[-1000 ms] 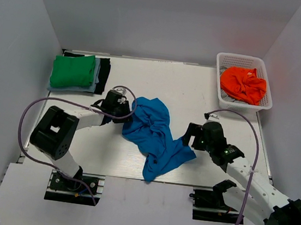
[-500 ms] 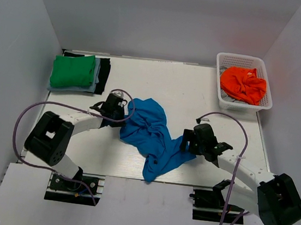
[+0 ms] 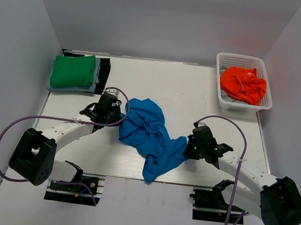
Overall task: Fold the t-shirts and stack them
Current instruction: Flatten out the tshirt
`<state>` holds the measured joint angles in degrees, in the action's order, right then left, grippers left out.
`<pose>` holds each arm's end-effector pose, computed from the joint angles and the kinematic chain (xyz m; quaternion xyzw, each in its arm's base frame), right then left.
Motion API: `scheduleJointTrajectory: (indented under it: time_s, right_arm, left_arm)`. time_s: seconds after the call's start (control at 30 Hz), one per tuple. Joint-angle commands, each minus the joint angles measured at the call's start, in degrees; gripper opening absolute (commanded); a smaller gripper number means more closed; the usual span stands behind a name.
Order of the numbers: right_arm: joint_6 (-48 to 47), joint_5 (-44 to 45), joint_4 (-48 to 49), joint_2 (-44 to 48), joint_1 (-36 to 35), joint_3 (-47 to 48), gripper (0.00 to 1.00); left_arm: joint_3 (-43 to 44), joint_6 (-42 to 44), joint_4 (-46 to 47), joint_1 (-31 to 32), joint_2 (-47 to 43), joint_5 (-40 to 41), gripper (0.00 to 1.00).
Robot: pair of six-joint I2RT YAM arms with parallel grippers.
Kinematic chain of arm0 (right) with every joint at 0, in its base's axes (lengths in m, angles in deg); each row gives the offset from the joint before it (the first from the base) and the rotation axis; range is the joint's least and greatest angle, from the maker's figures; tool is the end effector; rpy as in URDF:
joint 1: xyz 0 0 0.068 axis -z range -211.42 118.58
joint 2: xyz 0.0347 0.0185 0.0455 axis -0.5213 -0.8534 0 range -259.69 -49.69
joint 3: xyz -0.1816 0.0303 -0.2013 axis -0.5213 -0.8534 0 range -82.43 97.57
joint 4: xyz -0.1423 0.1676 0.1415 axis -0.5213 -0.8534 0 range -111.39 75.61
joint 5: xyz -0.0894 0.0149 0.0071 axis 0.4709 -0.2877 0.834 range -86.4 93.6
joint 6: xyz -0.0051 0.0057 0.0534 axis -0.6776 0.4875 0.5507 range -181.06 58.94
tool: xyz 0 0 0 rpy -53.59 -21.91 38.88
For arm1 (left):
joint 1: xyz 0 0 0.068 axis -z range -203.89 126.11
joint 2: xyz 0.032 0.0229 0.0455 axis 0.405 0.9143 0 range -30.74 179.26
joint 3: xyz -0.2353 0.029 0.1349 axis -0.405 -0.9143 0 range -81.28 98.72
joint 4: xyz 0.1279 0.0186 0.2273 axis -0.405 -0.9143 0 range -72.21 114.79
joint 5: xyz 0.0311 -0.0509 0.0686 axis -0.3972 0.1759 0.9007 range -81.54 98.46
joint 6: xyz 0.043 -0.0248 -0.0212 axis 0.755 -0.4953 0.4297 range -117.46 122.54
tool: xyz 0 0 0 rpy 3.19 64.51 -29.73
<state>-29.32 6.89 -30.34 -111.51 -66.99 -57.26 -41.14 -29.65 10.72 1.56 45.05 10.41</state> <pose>0.1592 0.1113 0.1610 -0.0224 0.9466 0.1550 0.2818 0.2353 -0.1107 0.1917 -0.0610 0.9368 -0.1519 0.3093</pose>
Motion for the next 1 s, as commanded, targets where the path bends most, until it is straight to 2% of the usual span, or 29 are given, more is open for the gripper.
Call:
scheduleJointTrajectory:
  time_s: [0.0,0.03,0.17,0.33,0.57,0.67,0.8,0.97]
  right_arm:
    - [1.0,2.9,1.8,1.3,-0.2,3.6,0.00]
    - [1.1,9.0,2.1,2.4,-0.2,4.4,0.00]
    - [3.1,21.6,3.2,8.7,0.2,10.4,0.00]
    - [0.0,30.7,0.5,13.4,0.4,21.1,0.00]
    - [-6.4,40.2,-1.9,15.8,0.2,36.2,0.00]
    - [-11.3,45.4,-1.3,17.8,0.2,40.5,0.00]
    - [-13.6,53.0,-2.1,19.1,0.2,44.8,0.00]
    - [-15.7,53.6,-2.2,21.0,0.2,48.5,0.00]
  left_arm:
    - [2.7,0.7,-1.7,0.1,-4.7,0.0,0.00]
    - [3.9,0.7,-1.8,0.1,-5.4,0.8,0.00]
    - [11.2,1.3,-5.5,0.1,-9.6,5.1,0.00]
    - [22.2,1.9,-7.7,-0.4,-14.1,9.0,0.00]
    - [39.5,4.5,-13.3,-0.4,-15.1,15.3,0.00]
    - [43.4,5.1,-15.2,-1.0,-16.4,18.3,0.00]
    - [44.1,5.8,-15.7,-1.0,-19.4,22.8,0.00]
    - [46.4,5.8,-16.6,-1.0,-22.3,22.0,0.00]
